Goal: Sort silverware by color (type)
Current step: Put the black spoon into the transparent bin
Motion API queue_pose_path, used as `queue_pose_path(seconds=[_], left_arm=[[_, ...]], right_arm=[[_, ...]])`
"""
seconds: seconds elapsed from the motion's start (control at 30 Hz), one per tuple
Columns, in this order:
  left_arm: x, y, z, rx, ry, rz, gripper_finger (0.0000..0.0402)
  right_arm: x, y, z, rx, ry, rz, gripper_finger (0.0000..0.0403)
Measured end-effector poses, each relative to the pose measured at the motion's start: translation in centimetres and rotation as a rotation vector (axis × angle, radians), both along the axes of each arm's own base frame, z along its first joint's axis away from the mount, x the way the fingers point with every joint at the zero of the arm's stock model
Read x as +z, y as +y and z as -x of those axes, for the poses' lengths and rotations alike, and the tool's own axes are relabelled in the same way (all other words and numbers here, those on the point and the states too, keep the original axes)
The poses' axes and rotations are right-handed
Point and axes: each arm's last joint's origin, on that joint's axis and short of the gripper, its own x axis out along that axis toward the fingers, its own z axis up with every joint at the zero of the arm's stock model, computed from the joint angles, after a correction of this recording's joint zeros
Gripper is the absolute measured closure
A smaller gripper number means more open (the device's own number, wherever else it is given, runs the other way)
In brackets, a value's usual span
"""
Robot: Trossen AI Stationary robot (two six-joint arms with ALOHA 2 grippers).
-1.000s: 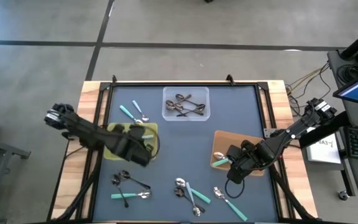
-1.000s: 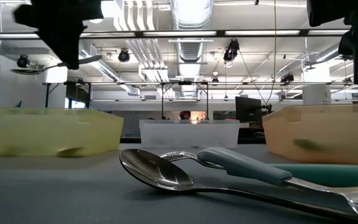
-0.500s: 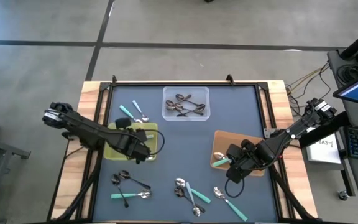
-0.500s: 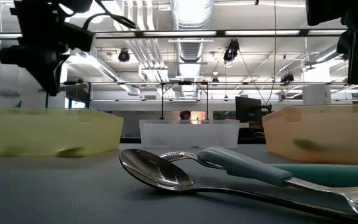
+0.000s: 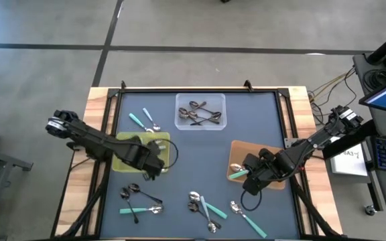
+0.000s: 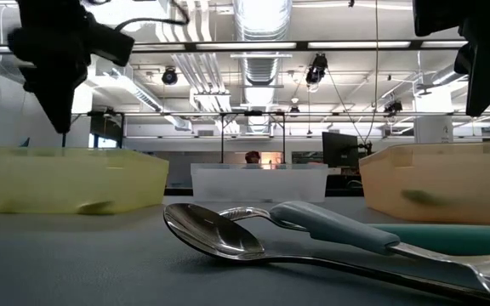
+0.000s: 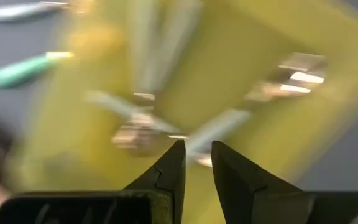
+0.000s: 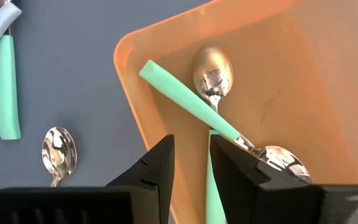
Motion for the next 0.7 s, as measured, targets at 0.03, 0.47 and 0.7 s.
queue_pose_path(seconds=[0.03,0.47,0.7], left_arm=[[0.1,-0.6,-0.3,-0.024,-0.027,0.058,0.034],[0.2,-10.4,0.7,-0.392,-0.252,0.382,0.0339],[-2.5,-11.3,0.5,-0.321,-0.126,0.36,0.033]], right_arm=[[0.0,0.0,0.0,0.001,0.0,0.0,0.0307],[0.0,0.0,0.0,0.046,0.005,0.015,0.0307],[0.0,0.0,0.0,0.061,0.006,0.02,0.0307]])
